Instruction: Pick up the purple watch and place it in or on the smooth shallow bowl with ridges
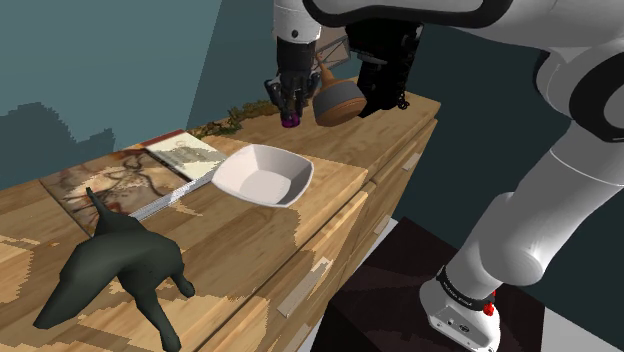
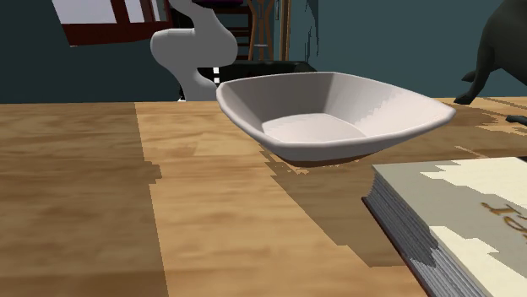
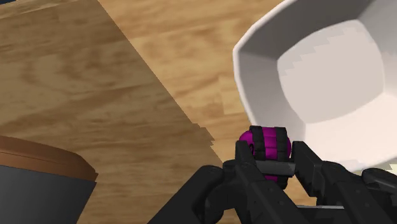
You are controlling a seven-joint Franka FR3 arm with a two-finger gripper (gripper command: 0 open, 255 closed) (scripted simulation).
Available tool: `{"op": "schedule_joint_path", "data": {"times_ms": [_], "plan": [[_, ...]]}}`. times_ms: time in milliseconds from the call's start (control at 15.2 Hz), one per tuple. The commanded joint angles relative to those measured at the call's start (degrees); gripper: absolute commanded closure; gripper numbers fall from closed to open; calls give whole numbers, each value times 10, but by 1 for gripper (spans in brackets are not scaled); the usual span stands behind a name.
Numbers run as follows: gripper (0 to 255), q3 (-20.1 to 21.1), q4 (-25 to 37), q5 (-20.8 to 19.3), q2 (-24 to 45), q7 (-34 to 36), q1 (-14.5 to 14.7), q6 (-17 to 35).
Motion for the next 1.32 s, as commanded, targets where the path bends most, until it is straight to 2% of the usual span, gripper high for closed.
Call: {"op": "schedule_joint_path", "data": {"times_ms": [0, 330, 1254], "plan": [[255, 16, 21, -4, 12, 31, 15, -13], [255, 55, 84, -21, 56, 106, 55, -44], [255, 51, -50, -13, 34, 111, 50, 70]]}}
